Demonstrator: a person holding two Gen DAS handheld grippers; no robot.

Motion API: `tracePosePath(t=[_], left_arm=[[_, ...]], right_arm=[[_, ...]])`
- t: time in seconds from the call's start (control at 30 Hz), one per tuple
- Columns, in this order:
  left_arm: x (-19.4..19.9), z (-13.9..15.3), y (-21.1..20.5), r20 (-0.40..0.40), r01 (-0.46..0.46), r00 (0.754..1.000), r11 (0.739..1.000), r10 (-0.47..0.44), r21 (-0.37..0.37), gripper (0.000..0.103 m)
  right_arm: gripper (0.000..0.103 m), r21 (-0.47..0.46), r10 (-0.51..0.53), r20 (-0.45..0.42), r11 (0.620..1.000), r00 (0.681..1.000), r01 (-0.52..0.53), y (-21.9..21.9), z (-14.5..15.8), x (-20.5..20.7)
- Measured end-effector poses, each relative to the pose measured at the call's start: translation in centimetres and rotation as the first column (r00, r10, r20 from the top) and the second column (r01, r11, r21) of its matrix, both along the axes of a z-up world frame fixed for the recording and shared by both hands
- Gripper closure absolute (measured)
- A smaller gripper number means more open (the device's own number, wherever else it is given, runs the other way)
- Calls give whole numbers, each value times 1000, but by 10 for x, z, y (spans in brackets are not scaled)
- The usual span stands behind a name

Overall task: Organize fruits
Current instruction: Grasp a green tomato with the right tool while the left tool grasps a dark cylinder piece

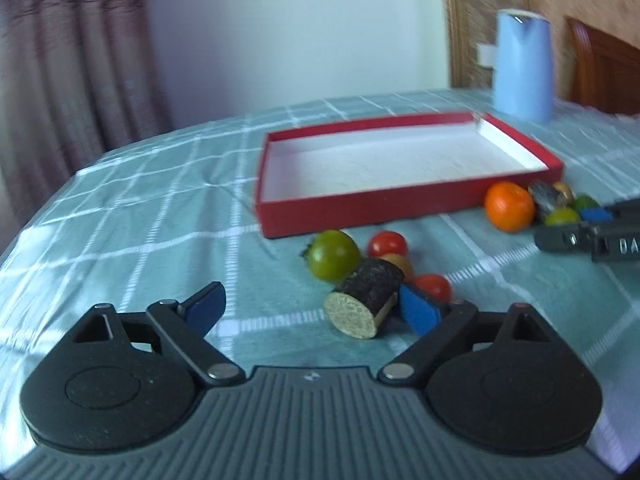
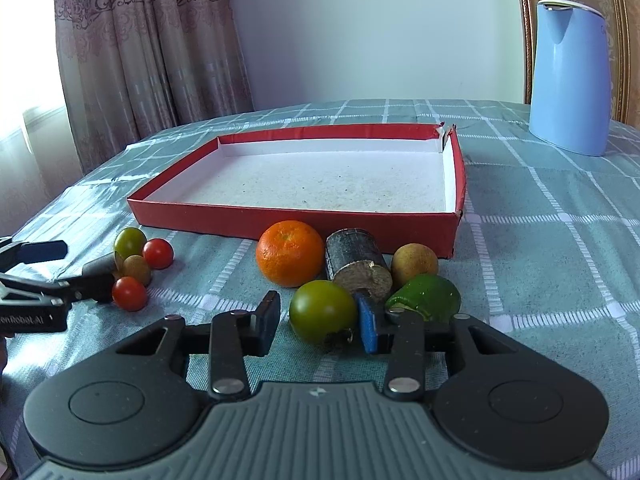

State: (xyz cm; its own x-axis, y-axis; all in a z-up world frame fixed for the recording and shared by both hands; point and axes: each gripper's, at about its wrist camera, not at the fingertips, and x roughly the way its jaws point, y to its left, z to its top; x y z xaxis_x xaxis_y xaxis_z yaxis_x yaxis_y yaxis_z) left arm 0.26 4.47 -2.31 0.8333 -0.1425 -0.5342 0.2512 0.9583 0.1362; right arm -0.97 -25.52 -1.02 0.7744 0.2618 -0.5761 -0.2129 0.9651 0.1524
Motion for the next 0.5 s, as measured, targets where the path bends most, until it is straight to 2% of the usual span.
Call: tracePosePath(t=[0.13,0.33,0.43,0.5], left_arm=[[9,0,3,-24,73,997,997,-73,5,15],[24,-4,12,-93,125,987,991,-129,-39,17],[19,-5,10,-87,169,981,985,-172,-45,42],[13,-4,6,-88,212,972,976,-216,-53,70]], right_arm=[[63,2,0,0,1000,1000,0,0,0,0],[63,3,0,0,1000,1000,0,-1,0,-1],[63,4,0,0,1000,1000,0,-1,0,-1],[63,8,0,-1,1000,1000,0,0,0,-1]])
